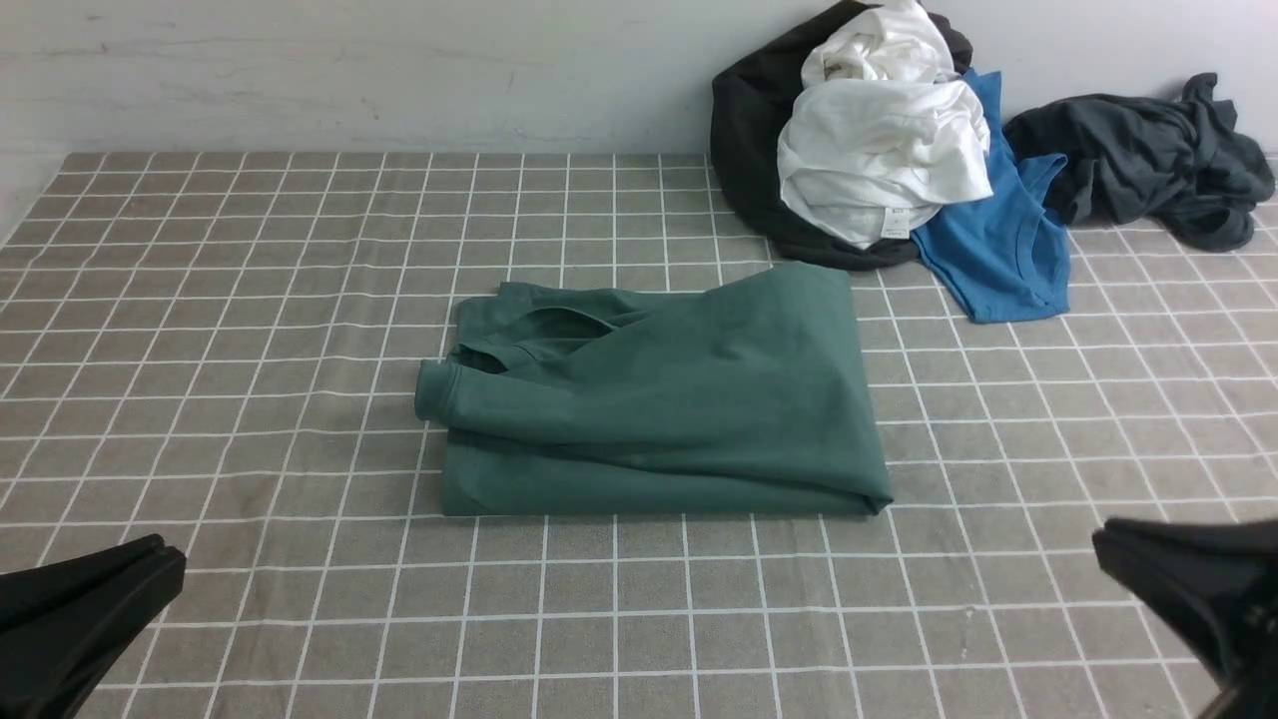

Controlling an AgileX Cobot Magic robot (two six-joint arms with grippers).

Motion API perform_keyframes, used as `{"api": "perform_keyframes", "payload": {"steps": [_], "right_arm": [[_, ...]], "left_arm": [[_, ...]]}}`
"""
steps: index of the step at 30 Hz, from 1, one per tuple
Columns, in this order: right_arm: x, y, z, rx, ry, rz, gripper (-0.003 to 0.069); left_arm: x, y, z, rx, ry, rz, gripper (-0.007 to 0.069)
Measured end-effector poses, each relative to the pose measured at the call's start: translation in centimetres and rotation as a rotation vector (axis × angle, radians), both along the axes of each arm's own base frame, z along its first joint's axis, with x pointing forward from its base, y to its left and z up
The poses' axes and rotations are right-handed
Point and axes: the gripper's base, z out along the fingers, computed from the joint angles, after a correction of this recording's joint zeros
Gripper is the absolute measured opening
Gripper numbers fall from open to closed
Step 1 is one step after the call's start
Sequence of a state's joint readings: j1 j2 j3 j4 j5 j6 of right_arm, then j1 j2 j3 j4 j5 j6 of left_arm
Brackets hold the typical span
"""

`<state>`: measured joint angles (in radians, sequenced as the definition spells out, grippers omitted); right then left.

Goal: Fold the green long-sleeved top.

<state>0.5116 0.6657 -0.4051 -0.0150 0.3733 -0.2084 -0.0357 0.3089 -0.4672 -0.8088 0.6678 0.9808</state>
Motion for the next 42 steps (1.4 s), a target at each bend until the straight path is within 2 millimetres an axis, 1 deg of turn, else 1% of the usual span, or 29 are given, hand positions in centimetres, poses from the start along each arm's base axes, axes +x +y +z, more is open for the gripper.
{"api": "perform_keyframes", "payload": {"steps": [1, 2, 4, 5, 6, 7, 8, 9, 11, 14, 18, 20, 26, 31, 33, 34, 35, 39, 42], "right_arm": [[-0.4, -0.2, -0.9, -0.008, 0.013, 0.0, -0.0014], [-0.4, -0.3, -1.0, -0.01, 0.014, 0.0, -0.0014], [-1.0, -0.6, -2.6, -0.047, 0.057, 0.003, -0.0014], [-1.1, -0.6, -2.8, -0.05, 0.063, 0.002, -0.0014], [-1.3, -0.8, -3.7, -0.072, 0.1, 0.002, -0.0014], [-1.5, -0.9, -4.2, -0.085, 0.124, 0.001, -0.0014], [-1.5, -0.9, -4.2, -0.086, 0.125, 0.001, -0.0014], [-1.7, -1.0, -4.8, -0.107, 0.162, 0.0, -0.0014], [-2.0, -1.2, -5.2, -0.133, 0.208, -0.002, -0.0014], [-2.3, -1.4, -5.6, -0.163, 0.26, -0.004, -0.0014], [-2.4, -1.5, -5.8, -0.166, 0.269, -0.005, -0.0014], [-2.7, -1.6, -6.1, -0.147, 0.247, -0.005, -0.0014], [-4.3, -2.8, -7.9, -0.084, 0.143, -0.041, -0.0014], [-5.7, -4.6, -9.4, 0.061, -0.023, -0.216, -0.0014], [-5.9, -5.0, -9.2, 0.107, -0.087, -0.268, -0.0014], [-6.2, -5.5, -8.7, 0.161, -0.16, -0.336, -0.0014], [-6.3, -5.7, -8.5, 0.182, -0.185, -0.377, -0.0014], [-6.3, -6.4, -8.4, 0.248, -0.201, -0.509, -0.0014], [-6.3, -6.6, -8.4, 0.259, -0.202, -0.548, -0.0014]], "left_arm": [[0.0, 0.0, 0.0, 0.0, 0.0, 0.0, -0.0007], [0.0, 0.0, 0.0, 0.0, 0.0, 0.0, -0.0007], [0.0, 0.0, 0.0, 0.0, 0.0, 0.0, -0.0007], [0.0, 0.0, 0.0, 0.0, 0.0, 0.0, -0.0007], [0.0, 0.0, 0.0, 0.0, 0.0, 0.0, -0.0007], [0.0, 0.0, 0.0, 0.0, 0.0, 0.0, -0.0007], [0.0, 0.0, 0.0, 0.0, 0.0, 0.0, -0.0007], [0.0, 0.0, 0.0, 0.0, 0.0, 0.0, -0.0007], [0.0, 0.0, 0.0, 0.0, 0.0, 0.0, -0.0007], [0.0, 0.0, 0.0, 0.0, 0.0, 0.0, -0.0007], [0.0, 0.0, 0.0, 0.0, 0.0, 0.0, -0.0007], [0.0, 0.0, 0.0, 0.0, 0.0, 0.0, -0.0007], [0.0, 0.0, 0.0, -0.002, -0.002, 0.001, -0.0007], [0.0, 0.0, 0.0, -0.004, -0.002, 0.001, -0.0007], [0.0, 0.0, 0.0, -0.004, -0.002, 0.001, -0.0007], [0.0, 0.0, 0.0, -0.004, -0.002, 0.001, -0.0007], [0.0, 0.0, 0.0, -0.004, -0.002, 0.001, -0.0007], [0.0, 0.0, 0.1, -0.006, -0.004, 0.002, -0.0007], [0.0, 0.0, 0.1, -0.006, -0.005, 0.002, -0.0007]]}}
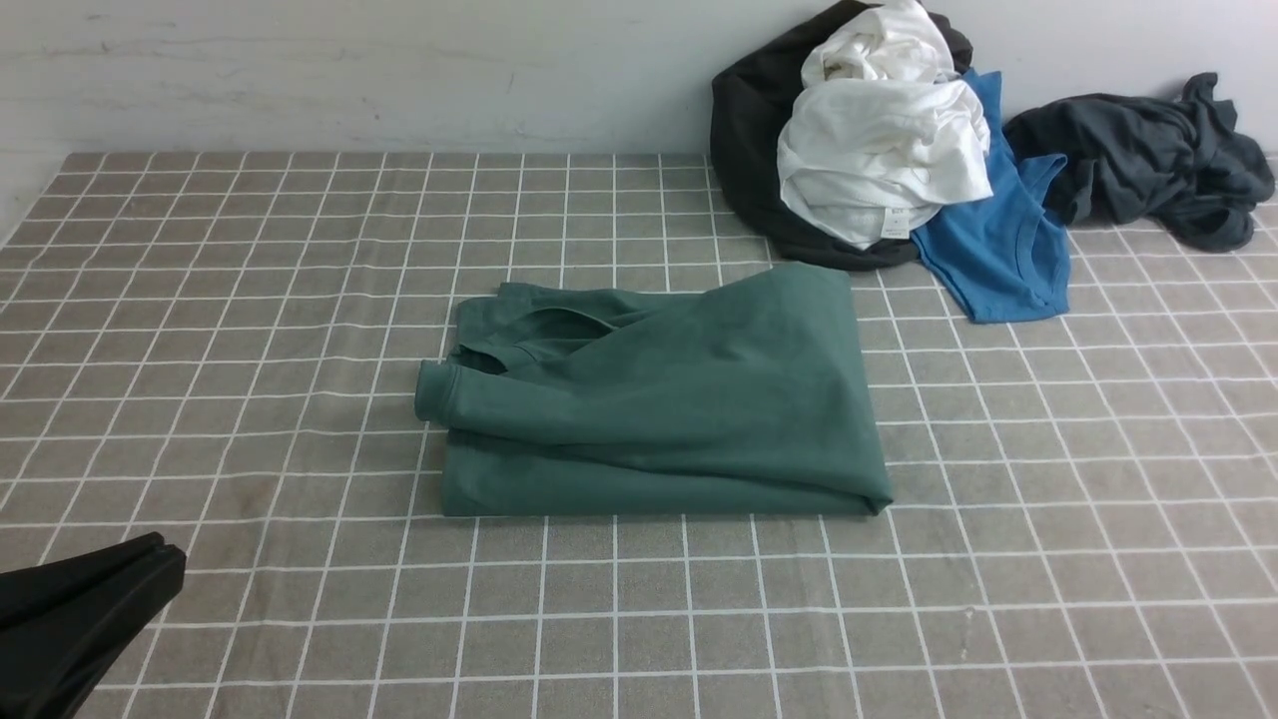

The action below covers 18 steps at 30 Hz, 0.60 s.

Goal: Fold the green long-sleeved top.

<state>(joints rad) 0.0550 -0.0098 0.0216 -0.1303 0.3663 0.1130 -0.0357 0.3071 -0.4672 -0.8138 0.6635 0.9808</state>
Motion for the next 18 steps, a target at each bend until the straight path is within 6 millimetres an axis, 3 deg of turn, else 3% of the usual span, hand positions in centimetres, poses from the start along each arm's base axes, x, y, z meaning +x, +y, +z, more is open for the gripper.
{"api": "perform_keyframes", "payload": {"steps": [18], "right_arm": [[-0.01, 0.12, -0.03, -0.01, 0.003, 0.003, -0.0014]], "left_arm": [[0.0, -0.01, 0.01, -0.002, 0.0, 0.0, -0.0007]]}}
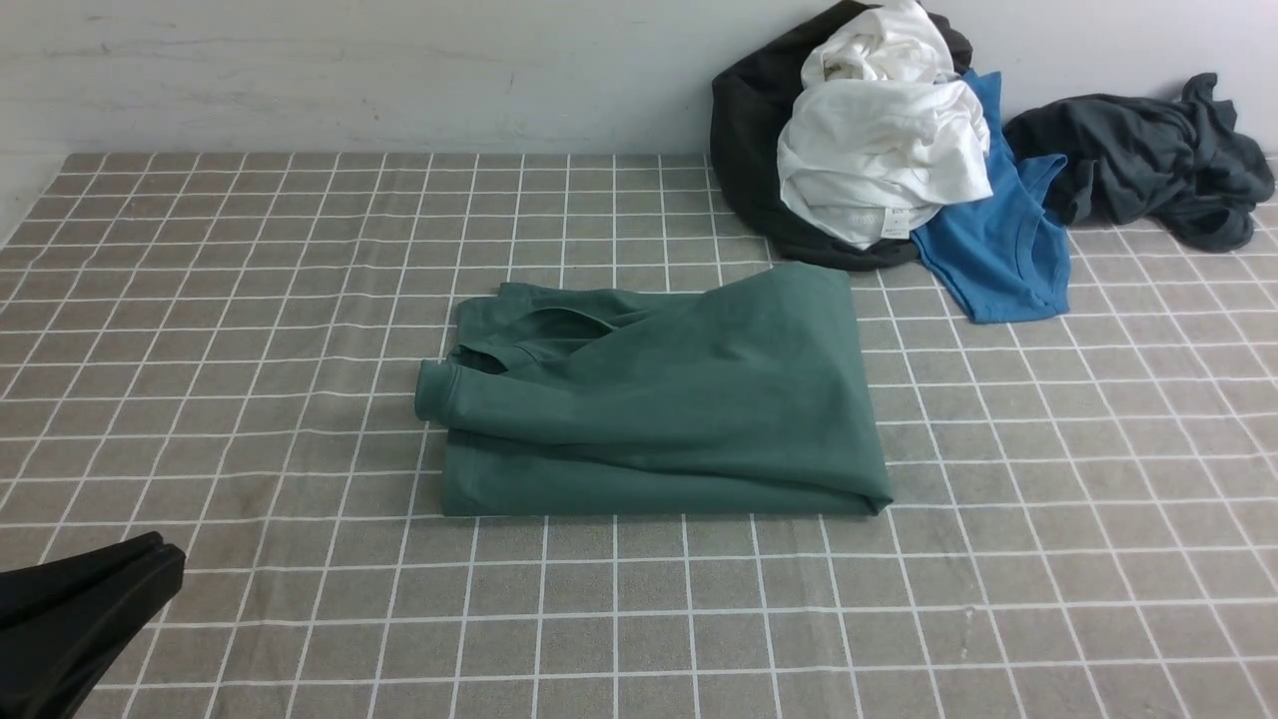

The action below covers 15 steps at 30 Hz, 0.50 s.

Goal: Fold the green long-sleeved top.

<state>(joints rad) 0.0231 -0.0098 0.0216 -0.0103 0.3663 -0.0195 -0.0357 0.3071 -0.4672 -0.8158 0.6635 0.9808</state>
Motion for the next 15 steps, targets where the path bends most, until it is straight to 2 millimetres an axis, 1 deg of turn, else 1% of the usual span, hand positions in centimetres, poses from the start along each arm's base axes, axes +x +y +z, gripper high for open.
{"api": "perform_keyframes", "payload": {"steps": [4, 15], "right_arm": [[0.0, 0.01, 0.0, -0.047, -0.001, 0.011, -0.0014], [0.0, 0.03, 0.0, -0.037, -0.001, 0.01, -0.0014]], "left_arm": [[0.0, 0.0, 0.0, 0.0, 0.0, 0.0, -0.0007], [0.0, 0.0, 0.0, 0.0, 0.0, 0.0, -0.0007]]}}
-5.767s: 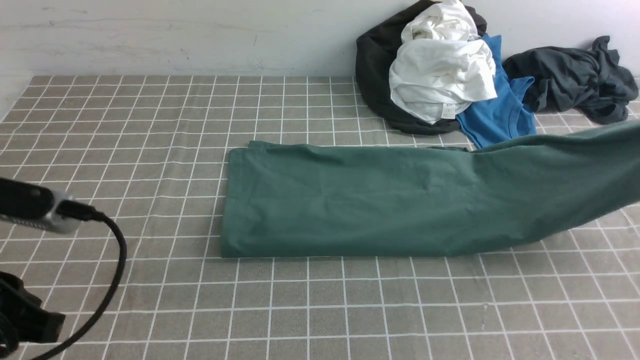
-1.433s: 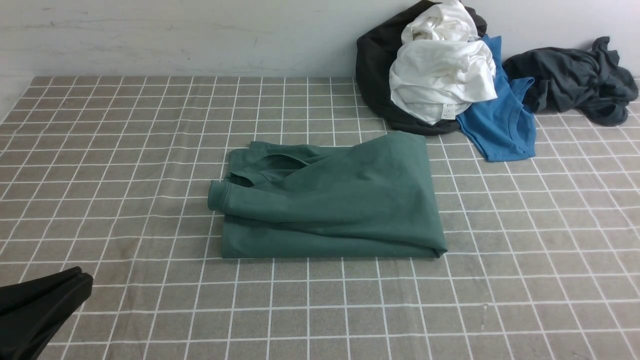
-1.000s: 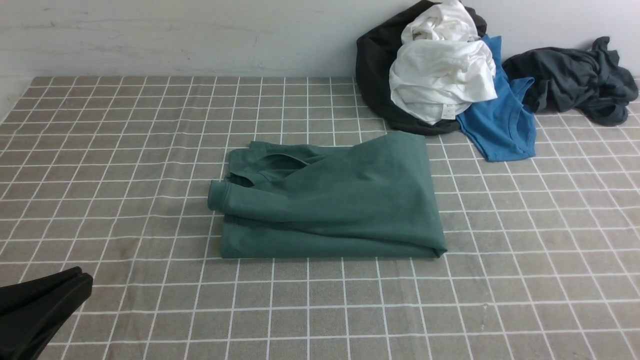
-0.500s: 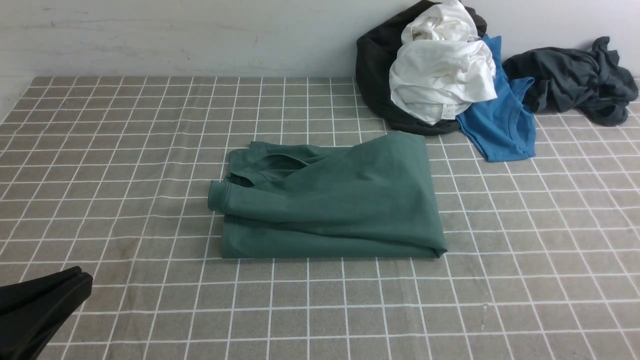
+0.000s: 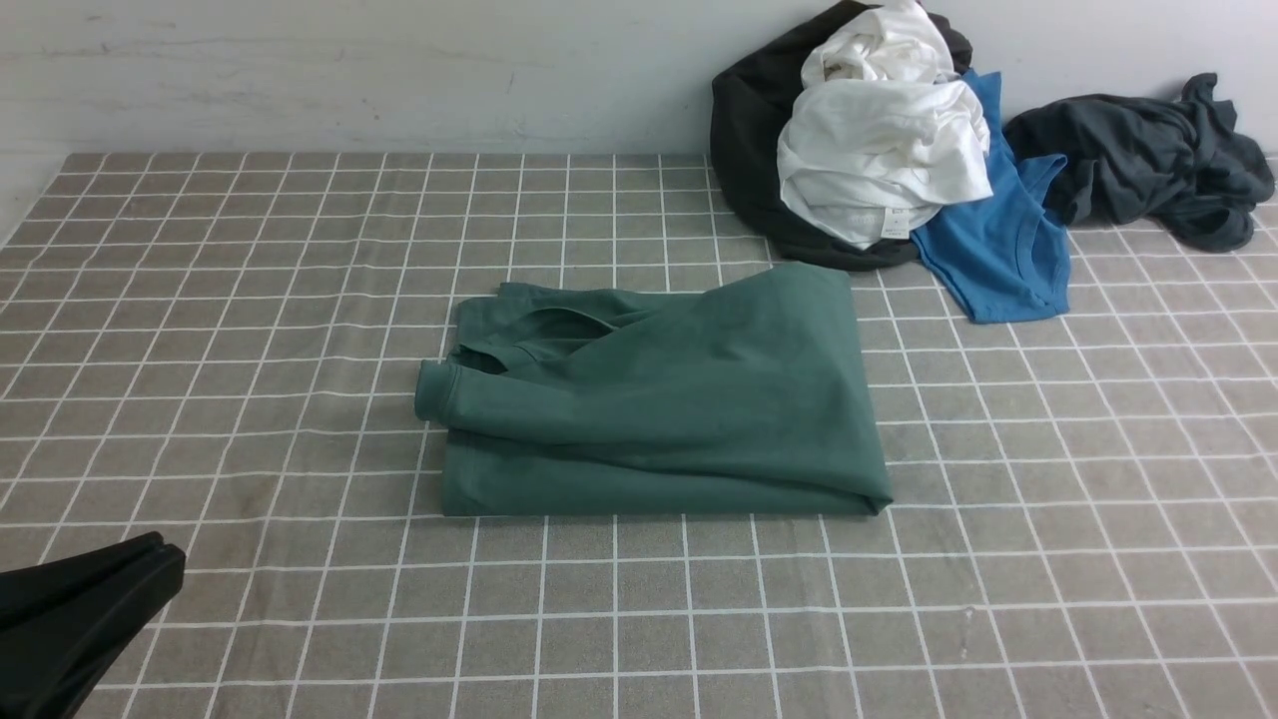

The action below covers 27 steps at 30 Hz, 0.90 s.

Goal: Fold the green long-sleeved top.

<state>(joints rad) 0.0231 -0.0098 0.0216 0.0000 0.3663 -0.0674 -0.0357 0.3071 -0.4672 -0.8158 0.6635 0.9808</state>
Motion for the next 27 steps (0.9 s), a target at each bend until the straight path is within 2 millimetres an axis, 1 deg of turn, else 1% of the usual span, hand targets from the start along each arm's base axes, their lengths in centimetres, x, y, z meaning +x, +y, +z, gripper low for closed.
{"api": "perform_keyframes", "payload": {"steps": [5, 9, 13, 14, 17, 19, 20, 22, 23, 25, 26, 27], "right_arm": [[0.0, 0.0, 0.0, 0.002, 0.0, 0.0, -0.0014], [0.0, 0.0, 0.0, 0.002, 0.0, 0.0, -0.0014], [0.0, 0.0, 0.0, 0.002, 0.0, 0.0, -0.0014], [0.0, 0.0, 0.0, 0.002, 0.001, 0.0, -0.0014], [0.0, 0.0, 0.0, 0.003, 0.001, -0.001, -0.0014], [0.0, 0.0, 0.0, 0.004, 0.002, -0.001, -0.0014], [0.0, 0.0, 0.0, 0.004, 0.002, -0.001, -0.0014], [0.0, 0.0, 0.0, 0.004, 0.002, -0.001, -0.0014], [0.0, 0.0, 0.0, 0.004, 0.002, -0.001, -0.0014], [0.0, 0.0, 0.0, 0.004, 0.002, -0.001, -0.0014], [0.0, 0.0, 0.0, 0.004, 0.002, -0.001, -0.0014], [0.0, 0.0, 0.0, 0.004, 0.002, -0.001, -0.0014]], "left_arm": [[0.0, 0.0, 0.0, 0.0, 0.0, 0.0, -0.0007], [-0.4, 0.0, -0.5, -0.014, -0.013, 0.005, -0.0007], [-1.1, -0.1, -2.4, -0.052, -0.004, -0.011, -0.0007], [-1.5, -0.2, -3.4, -0.07, -0.003, -0.016, -0.0007], [-1.8, 0.1, -4.5, -0.074, -0.035, 0.015, -0.0007], [-1.8, 0.7, -5.2, -0.096, -0.112, 0.092, -0.0007], [-1.7, 0.8, -5.3, -0.098, -0.114, 0.099, -0.0007], [-1.3, 1.8, -6.3, -0.127, -0.195, 0.216, -0.0007], [-1.3, 1.9, -6.5, -0.123, -0.199, 0.225, -0.0007], [-1.0, 2.6, -7.4, -0.121, -0.231, 0.302, -0.0007], [-0.6, 3.1, -8.7, -0.066, -0.239, 0.362, -0.0007], [-0.4, 3.5, -9.5, -0.038, -0.242, 0.403, -0.0007]]}}
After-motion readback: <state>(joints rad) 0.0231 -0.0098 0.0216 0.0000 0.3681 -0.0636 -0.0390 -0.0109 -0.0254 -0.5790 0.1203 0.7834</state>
